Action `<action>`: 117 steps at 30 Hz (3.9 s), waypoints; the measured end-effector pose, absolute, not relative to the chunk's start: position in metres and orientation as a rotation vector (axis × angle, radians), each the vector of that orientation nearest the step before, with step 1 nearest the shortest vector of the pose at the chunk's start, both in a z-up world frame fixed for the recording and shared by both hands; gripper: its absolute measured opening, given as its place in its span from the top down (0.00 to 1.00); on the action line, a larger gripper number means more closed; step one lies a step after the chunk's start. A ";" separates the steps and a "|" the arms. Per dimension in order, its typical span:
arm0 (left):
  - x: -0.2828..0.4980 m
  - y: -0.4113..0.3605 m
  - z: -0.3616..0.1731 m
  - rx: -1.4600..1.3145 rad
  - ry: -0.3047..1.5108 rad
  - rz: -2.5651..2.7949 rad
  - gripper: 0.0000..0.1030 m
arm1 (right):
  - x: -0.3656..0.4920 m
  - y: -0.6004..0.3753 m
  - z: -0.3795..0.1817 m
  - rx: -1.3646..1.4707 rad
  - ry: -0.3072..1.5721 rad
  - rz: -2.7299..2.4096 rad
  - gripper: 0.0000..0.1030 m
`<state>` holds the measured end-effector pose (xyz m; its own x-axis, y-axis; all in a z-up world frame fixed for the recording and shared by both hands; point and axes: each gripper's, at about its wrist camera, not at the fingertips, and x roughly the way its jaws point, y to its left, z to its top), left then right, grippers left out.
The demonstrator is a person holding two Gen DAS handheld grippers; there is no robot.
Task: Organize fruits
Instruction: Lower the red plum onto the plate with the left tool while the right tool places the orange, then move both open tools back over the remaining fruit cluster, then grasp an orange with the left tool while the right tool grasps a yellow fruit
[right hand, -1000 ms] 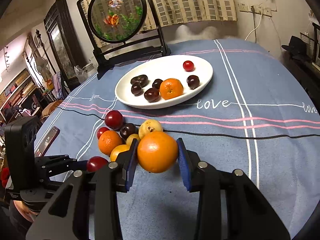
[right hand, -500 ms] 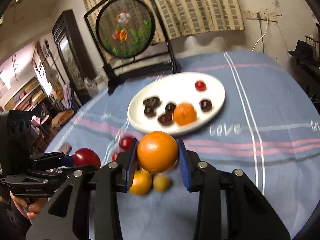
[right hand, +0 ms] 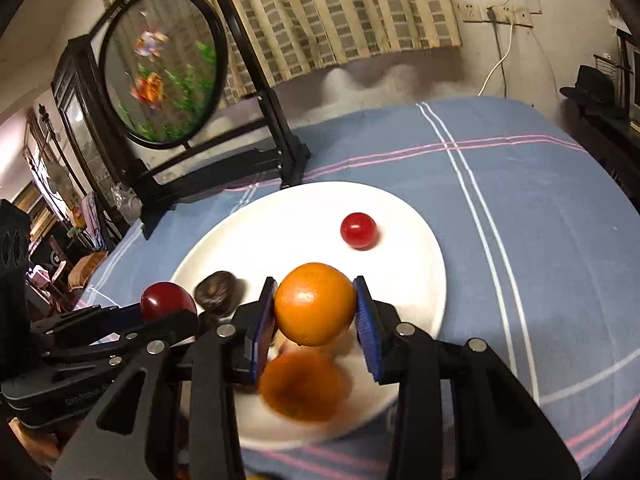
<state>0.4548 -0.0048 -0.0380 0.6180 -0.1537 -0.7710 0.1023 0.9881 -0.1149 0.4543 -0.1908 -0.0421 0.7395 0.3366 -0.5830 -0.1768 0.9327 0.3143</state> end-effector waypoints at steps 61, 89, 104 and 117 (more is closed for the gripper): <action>0.290 0.060 -0.051 -0.151 0.788 0.045 0.08 | 0.277 -0.139 -0.042 -0.108 0.680 0.582 0.87; 0.271 -0.005 -0.050 0.096 0.746 -0.248 0.30 | 0.297 -0.170 -0.046 0.063 0.748 0.474 0.60; 0.292 -0.036 -0.076 0.254 0.835 -0.335 0.48 | 0.301 -0.180 -0.048 0.134 0.776 0.470 0.60; 0.295 -0.047 -0.080 0.352 0.813 -0.313 0.56 | 0.300 -0.184 -0.047 0.153 0.780 0.467 0.60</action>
